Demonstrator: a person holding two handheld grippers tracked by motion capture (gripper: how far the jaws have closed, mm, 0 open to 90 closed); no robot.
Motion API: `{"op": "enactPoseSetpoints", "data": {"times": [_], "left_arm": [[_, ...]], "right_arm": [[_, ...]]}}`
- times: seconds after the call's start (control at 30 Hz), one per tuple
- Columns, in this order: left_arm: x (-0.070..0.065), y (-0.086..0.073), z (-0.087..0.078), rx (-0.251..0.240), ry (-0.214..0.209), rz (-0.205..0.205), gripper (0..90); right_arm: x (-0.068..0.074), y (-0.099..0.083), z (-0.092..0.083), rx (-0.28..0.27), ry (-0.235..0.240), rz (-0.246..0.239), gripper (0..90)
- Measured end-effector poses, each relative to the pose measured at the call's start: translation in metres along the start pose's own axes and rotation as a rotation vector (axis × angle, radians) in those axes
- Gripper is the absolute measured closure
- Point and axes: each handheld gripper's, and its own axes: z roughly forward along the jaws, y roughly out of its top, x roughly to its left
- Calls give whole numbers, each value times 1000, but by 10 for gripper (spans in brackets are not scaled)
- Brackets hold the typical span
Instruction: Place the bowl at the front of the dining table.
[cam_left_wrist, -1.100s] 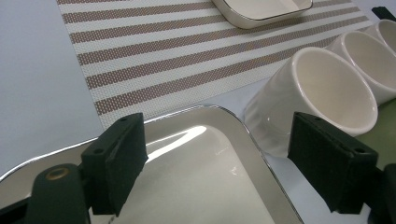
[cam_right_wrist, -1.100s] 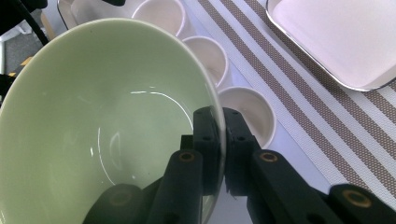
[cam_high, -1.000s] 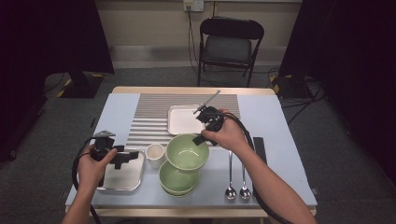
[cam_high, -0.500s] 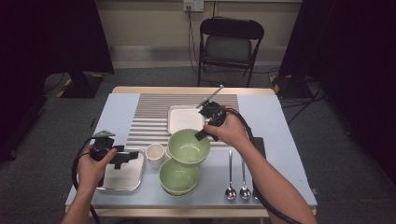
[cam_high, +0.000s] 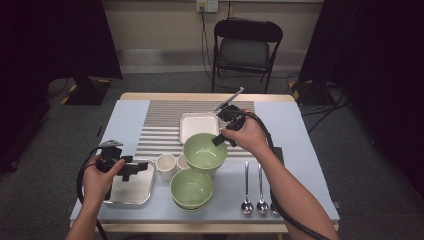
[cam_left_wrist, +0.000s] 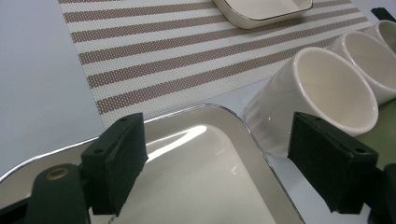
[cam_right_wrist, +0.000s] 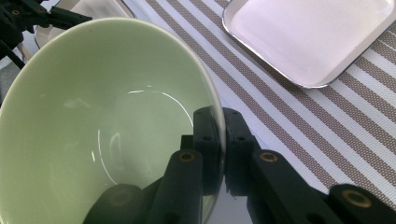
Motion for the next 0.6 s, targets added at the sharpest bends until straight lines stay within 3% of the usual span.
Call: {"op": "enactPoseSetpoints", "data": {"times": [0.6], "left_arm": [[1,0,-1,-3,2,1,190]], "right_arm": [[-17,3,1,-27,-27,63,858]]}}
